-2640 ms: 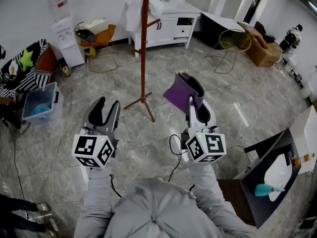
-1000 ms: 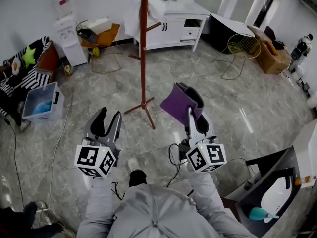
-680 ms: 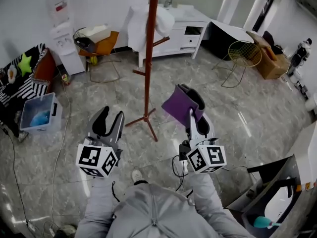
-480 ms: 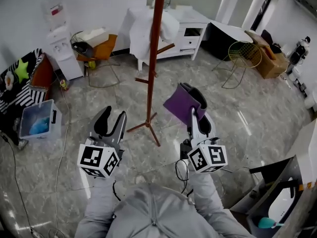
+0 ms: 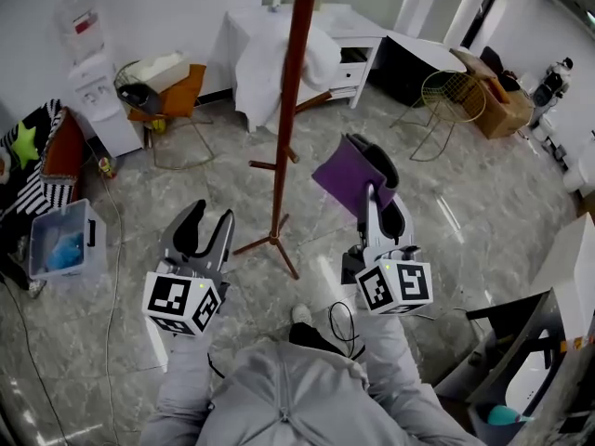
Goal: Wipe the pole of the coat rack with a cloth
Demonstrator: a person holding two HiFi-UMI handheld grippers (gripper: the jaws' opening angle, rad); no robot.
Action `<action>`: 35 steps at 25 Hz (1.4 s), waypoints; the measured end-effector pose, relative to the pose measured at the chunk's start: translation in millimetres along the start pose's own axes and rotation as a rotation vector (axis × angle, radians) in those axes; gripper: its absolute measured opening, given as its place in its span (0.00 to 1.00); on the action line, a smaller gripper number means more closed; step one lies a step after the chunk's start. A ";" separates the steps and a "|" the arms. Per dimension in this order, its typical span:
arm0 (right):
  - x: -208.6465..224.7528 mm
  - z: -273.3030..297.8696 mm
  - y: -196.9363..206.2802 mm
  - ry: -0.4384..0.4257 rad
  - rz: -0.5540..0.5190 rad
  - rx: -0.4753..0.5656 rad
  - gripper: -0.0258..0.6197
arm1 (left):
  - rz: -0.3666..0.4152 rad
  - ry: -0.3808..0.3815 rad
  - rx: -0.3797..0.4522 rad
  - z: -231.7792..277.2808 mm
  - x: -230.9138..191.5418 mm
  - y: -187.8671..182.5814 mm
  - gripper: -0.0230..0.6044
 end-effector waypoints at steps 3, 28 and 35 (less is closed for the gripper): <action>7.4 21.1 -7.7 -0.005 -0.014 0.036 0.13 | 0.016 -0.015 -0.004 12.3 -7.8 0.8 0.38; -79.9 192.4 -17.6 -0.249 -0.736 0.152 0.13 | -0.007 -0.298 -0.058 22.3 -83.7 27.1 0.38; -90.2 202.5 17.6 -0.349 -0.762 0.051 0.12 | -0.025 -0.303 -0.059 26.2 -88.1 32.0 0.38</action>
Point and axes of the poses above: the fingertips, and each gripper's own axes: z forward along the fingers, x to its right, y out of its underside, the point moved 3 cm from there along -z, backward along the fingers, and after that the axes turned 9 degrees about z, right-handed, at the moved point
